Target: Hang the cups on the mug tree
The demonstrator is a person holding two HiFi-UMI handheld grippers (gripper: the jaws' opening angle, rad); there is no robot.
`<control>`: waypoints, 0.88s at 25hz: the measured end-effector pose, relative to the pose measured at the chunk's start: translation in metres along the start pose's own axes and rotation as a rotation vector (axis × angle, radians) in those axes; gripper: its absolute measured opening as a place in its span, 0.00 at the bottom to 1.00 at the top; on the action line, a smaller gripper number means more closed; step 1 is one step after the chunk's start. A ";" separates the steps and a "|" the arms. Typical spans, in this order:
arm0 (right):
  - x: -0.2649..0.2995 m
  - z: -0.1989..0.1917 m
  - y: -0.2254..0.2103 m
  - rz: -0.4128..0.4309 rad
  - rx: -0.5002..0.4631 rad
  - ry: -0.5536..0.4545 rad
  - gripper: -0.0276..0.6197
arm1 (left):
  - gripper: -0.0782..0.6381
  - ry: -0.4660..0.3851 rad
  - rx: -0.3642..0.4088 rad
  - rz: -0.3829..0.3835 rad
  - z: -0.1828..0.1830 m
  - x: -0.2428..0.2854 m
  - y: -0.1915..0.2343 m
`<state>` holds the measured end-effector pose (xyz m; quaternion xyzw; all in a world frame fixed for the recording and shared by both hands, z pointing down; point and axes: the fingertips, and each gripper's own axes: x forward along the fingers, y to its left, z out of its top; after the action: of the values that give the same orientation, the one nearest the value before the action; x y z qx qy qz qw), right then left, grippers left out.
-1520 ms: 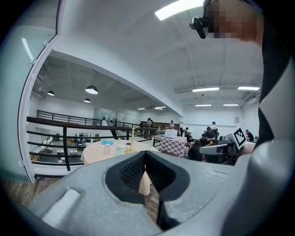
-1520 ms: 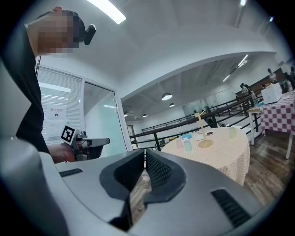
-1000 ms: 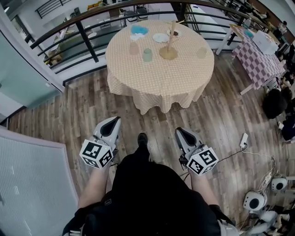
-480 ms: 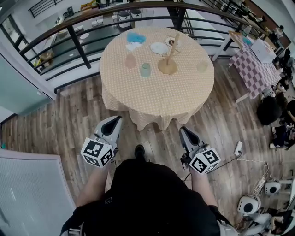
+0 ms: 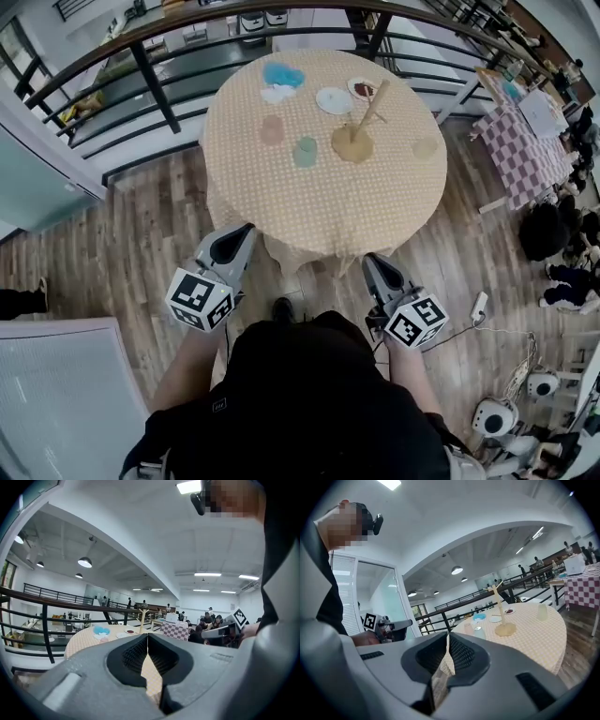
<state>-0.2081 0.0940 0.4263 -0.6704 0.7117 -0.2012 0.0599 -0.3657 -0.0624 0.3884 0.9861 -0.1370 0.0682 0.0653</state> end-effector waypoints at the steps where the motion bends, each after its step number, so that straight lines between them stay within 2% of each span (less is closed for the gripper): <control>1: 0.005 -0.001 -0.002 0.002 0.003 0.006 0.07 | 0.12 0.000 -0.003 -0.001 -0.001 0.005 0.004; 10: 0.042 0.010 -0.042 0.021 0.012 0.026 0.07 | 0.12 0.035 -0.006 -0.015 -0.006 0.064 0.018; 17: 0.066 0.053 -0.110 0.057 0.013 0.010 0.07 | 0.12 0.048 -0.015 -0.002 0.011 0.139 0.019; 22: 0.077 0.061 -0.149 0.100 0.017 0.024 0.07 | 0.12 0.073 -0.052 0.024 0.006 0.174 0.024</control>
<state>-0.0551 0.0033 0.4397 -0.6312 0.7431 -0.2120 0.0668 -0.2061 -0.1320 0.4119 0.9792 -0.1481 0.1014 0.0949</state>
